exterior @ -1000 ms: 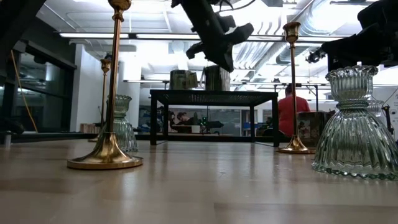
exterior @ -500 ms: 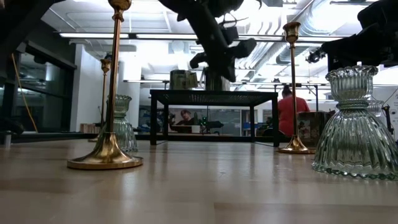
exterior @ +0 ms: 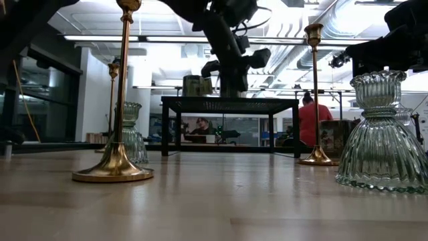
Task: Stock candles on shelf
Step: Put the bottom scented candle on the shelf
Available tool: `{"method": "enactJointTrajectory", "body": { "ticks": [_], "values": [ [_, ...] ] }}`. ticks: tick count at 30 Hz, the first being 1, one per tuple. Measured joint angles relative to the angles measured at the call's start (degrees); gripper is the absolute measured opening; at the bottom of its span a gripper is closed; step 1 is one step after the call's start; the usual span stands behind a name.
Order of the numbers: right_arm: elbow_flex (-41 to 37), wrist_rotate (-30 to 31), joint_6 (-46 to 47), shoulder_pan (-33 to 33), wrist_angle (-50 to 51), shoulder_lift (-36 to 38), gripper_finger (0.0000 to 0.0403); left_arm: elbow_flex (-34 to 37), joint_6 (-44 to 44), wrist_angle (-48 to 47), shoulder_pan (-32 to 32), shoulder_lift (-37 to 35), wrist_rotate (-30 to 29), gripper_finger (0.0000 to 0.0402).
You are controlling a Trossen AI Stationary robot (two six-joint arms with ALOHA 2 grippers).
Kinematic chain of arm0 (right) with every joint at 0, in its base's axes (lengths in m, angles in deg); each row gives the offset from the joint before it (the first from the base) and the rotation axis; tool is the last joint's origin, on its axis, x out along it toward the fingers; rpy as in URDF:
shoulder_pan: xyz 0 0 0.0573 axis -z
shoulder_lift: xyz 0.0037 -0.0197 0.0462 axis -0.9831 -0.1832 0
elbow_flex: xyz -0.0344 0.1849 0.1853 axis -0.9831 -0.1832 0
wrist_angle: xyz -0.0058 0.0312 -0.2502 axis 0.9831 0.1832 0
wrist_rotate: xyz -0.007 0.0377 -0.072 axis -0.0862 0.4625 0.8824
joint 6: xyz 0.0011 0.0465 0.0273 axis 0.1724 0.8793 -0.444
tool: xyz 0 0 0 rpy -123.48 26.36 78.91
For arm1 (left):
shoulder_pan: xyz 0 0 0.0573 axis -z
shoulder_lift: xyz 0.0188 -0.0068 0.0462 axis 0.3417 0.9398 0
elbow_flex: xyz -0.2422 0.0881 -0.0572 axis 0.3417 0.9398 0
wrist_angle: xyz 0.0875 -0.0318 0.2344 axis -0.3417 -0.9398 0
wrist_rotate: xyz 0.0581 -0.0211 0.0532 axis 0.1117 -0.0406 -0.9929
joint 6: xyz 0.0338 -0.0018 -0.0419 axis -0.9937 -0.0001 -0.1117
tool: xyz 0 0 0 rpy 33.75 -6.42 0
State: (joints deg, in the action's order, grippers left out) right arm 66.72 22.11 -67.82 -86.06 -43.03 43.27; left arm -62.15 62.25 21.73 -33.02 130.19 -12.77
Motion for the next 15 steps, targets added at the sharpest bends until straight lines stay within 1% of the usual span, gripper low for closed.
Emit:
{"method": "enactJointTrajectory", "body": {
  "ticks": [7,15],
  "values": [
    [0.0,0.0,0.0,0.0,0.0,0.0,0.0003,0.0,-0.2,0.3,-1.6,0.0,0.0,0.0006],
    [0.0,0.0,0.0,0.0,0.0,0.0,0.0003,0.0,-0.4,3.0,-2.8,0.0,-0.1,0.0006]
  ]
}}
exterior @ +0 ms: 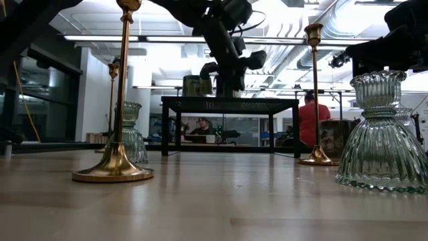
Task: Stock candles on shelf
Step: Put the bottom scented candle on the shelf
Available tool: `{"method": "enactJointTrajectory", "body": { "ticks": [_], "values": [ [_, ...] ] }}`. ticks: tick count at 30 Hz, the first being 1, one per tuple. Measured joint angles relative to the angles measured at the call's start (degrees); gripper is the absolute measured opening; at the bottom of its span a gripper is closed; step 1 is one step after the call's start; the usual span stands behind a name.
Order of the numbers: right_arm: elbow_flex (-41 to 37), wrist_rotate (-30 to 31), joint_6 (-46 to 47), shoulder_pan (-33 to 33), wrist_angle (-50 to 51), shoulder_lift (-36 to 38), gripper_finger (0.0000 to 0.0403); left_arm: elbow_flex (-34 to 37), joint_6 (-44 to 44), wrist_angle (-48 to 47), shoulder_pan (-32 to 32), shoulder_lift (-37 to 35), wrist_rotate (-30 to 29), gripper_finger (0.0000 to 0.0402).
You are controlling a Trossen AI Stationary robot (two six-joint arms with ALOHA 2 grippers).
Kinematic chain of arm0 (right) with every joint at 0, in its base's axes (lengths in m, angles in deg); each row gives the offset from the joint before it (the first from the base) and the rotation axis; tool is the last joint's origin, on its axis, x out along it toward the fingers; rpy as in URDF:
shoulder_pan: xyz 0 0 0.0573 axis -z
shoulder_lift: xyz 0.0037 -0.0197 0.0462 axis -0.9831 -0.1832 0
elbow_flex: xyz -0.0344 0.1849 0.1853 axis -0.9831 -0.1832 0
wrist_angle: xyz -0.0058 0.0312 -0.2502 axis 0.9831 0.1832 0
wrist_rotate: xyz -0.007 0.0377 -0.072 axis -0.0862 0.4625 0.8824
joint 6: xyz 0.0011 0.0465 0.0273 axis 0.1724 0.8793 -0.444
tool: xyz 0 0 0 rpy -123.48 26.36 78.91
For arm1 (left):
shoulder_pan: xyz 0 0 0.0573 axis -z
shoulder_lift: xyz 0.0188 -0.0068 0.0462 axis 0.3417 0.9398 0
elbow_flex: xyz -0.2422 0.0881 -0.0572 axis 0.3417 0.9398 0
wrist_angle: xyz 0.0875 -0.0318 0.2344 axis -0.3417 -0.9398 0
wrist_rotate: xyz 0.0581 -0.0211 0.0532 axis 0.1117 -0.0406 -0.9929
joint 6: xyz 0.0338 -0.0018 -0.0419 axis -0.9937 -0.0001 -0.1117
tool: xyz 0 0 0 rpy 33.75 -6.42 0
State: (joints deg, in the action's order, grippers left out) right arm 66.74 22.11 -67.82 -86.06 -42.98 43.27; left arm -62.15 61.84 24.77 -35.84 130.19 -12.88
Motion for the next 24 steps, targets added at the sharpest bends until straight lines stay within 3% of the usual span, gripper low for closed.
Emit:
{"method": "enactJointTrajectory", "body": {
  "ticks": [13,20,24],
  "values": [
    [0.0,0.0,0.0,0.0,0.0,0.0,0.0003,0.0,-7.1,3.8,-1.4,0.0,0.1,0.0006],
    [0.0,0.0,0.0,0.0,0.0,0.0,0.0003,0.0,-16.6,4.0,1.8,0.0,-2.6,0.0006],
    [0.0,0.0,0.0,0.0,0.0,0.0,0.0003,0.0,-16.3,0.0,3.5,-0.1,-3.1,0.0006]
  ]
}}
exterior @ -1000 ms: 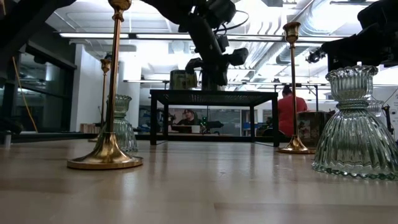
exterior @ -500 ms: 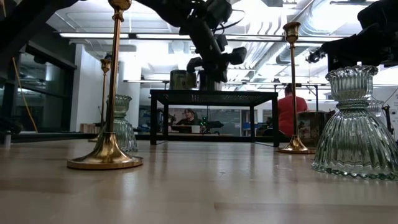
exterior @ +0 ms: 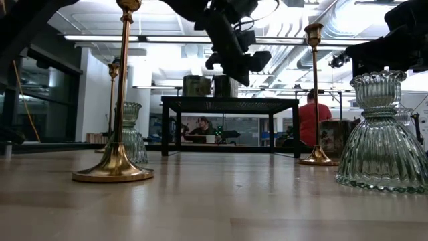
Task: Stock candles on shelf
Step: Put the bottom scented candle on the shelf
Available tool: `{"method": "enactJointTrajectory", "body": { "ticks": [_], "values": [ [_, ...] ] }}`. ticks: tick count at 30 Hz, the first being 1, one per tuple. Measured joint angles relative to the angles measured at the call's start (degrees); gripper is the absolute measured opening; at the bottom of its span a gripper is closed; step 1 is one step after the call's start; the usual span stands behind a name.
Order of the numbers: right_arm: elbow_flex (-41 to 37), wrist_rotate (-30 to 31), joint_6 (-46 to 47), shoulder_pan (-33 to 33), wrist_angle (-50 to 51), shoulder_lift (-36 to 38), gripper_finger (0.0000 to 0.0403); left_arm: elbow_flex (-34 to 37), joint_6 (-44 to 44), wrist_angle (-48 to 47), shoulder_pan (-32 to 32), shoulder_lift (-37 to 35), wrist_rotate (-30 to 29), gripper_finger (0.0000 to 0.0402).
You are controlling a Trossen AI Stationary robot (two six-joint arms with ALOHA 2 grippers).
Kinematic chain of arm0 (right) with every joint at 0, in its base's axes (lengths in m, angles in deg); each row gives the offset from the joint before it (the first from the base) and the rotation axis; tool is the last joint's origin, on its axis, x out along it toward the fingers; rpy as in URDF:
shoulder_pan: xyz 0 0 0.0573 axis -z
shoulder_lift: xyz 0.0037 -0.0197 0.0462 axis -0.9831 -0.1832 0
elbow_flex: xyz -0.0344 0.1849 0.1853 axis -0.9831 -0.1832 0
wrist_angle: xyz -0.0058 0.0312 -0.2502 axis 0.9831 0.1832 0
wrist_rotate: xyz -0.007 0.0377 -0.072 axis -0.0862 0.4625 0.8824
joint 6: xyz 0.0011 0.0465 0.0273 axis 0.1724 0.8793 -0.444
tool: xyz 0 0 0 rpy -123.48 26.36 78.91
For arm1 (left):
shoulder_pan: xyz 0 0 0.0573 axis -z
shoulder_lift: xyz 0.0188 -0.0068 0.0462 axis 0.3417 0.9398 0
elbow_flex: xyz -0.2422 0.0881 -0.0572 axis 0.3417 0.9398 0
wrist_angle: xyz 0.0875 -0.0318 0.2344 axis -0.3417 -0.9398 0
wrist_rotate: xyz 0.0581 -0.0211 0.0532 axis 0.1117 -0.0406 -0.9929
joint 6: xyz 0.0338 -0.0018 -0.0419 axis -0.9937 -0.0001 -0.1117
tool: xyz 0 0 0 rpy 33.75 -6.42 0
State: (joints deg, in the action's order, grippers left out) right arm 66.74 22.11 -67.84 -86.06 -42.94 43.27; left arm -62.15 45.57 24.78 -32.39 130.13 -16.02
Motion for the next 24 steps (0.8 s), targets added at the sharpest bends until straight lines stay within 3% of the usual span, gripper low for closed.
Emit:
{"method": "enactJointTrajectory", "body": {
  "ticks": [11,15,24],
  "values": [
    [0.0,0.0,0.0,0.0,0.0,0.0,0.0003,0.0,14.3,-12.4,2.2,-0.2,-6.0,0.0006],
    [0.0,0.0,0.0,0.0,0.0,0.0,0.0003,0.0,20.6,-14.0,2.3,-0.5,-3.9,0.0006],
    [0.0,0.0,0.0,0.0,0.0,0.0,0.0003,0.0,25.5,-14.1,-0.4,-0.5,2.1,0.0006]
  ]
}}
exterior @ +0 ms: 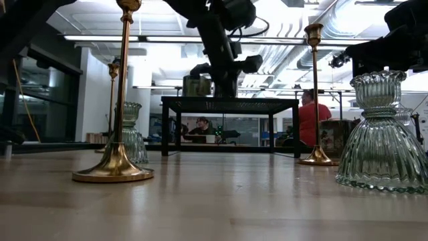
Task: Stock candles on shelf
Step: Put the bottom scented candle on the shelf
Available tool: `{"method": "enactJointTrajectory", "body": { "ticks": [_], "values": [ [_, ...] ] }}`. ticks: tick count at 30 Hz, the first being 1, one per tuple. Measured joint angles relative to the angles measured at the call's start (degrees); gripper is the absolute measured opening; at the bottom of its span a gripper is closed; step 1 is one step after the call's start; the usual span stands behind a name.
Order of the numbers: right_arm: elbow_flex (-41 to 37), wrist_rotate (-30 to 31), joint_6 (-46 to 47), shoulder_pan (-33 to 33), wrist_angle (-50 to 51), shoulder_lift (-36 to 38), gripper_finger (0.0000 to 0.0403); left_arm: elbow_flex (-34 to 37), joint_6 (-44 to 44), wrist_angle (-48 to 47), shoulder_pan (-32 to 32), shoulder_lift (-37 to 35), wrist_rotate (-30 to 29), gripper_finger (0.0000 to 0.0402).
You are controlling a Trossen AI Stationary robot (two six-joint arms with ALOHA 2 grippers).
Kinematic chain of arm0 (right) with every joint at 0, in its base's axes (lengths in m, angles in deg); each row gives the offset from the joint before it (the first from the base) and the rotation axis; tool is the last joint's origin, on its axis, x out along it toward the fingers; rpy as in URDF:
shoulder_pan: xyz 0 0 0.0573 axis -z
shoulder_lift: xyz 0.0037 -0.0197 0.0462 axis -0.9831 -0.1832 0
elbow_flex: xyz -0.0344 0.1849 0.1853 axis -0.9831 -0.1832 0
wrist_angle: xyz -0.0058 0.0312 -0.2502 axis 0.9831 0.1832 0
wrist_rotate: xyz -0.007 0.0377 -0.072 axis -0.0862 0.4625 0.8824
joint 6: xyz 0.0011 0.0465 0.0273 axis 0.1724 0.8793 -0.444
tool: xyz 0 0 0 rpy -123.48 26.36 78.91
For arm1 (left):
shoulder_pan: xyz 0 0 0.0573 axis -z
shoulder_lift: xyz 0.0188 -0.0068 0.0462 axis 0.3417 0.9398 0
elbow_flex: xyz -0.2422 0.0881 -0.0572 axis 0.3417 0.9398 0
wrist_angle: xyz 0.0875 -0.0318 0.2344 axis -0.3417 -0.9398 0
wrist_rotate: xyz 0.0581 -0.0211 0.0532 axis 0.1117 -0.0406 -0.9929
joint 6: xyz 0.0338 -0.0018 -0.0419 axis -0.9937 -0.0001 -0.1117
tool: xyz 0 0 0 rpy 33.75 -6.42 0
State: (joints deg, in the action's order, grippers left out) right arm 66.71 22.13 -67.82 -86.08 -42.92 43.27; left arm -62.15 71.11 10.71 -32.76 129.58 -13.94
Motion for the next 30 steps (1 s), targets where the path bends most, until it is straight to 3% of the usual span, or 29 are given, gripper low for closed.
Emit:
{"method": "enactJointTrajectory", "body": {
  "ticks": [7,30],
  "values": [
    [0.0,0.0,0.0,0.0,0.0,0.0,0.0003,0.0,0.0,-0.6,-2.0,0.0,1.1,0.0006],
    [0.0,0.0,0.0,0.0,0.0,0.0,0.0003,0.0,-3.4,4.6,-4.2,0.1,-3.2,0.0006]
  ]
}}
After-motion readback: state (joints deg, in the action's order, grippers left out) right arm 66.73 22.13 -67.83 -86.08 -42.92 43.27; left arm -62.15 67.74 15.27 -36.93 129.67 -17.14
